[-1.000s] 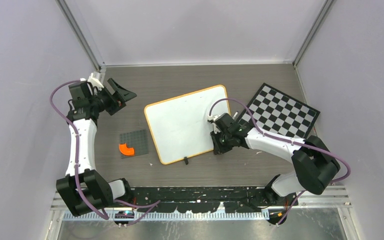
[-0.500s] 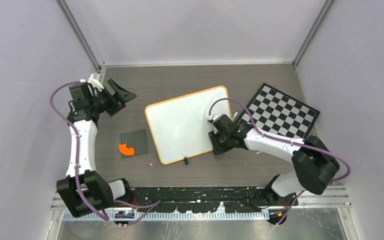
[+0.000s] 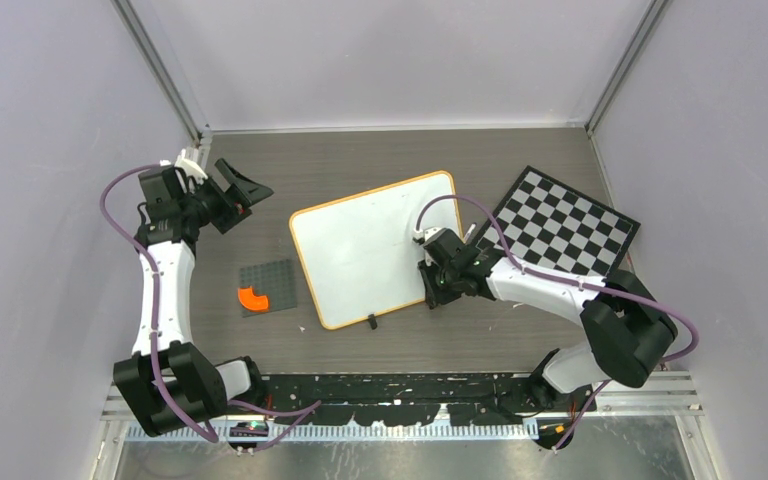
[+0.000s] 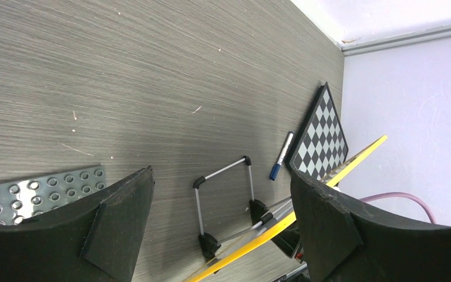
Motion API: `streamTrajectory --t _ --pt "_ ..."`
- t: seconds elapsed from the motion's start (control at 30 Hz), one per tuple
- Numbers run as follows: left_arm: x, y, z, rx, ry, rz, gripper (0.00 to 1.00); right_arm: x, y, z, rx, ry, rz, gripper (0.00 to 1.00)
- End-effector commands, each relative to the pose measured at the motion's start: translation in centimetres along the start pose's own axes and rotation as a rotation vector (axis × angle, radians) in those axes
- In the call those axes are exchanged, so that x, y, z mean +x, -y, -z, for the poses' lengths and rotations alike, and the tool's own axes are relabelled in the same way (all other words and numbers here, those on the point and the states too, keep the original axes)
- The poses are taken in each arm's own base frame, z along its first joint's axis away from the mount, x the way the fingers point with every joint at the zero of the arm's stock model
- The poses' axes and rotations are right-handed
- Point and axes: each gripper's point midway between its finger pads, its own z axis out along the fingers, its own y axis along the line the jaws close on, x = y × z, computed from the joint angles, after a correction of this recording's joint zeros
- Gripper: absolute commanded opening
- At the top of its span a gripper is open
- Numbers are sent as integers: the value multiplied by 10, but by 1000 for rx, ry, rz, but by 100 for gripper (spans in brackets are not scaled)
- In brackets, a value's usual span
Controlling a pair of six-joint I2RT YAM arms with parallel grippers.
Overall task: Write a sentence on the whiteboard
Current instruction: Adjust the whiteboard at the center of the board.
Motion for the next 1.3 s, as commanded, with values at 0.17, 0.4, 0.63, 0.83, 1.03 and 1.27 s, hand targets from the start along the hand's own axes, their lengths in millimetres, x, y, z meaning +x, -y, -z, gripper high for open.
streamTrajectory --t 0.17,0.4,0.63,0.83,1.03,1.27 --pt "-12 9 8 17 66 -49 88 2 -28 3 -115 -3 40 0" --pt "-12 7 10 8 76 -54 89 17 -41 10 -161 -54 60 0" --pt "-12 6 10 5 76 -54 90 25 -43 18 -174 -85 89 21" --pt "-14 7 9 7 70 -50 92 22 -42 35 -175 -81 124 57" --pt "-13 8 11 8 65 -66 99 14 -70 78 -333 -116 180 64" --pt "-14 14 13 27 63 -82 100 -12 -79 148 -488 -60 302 64"
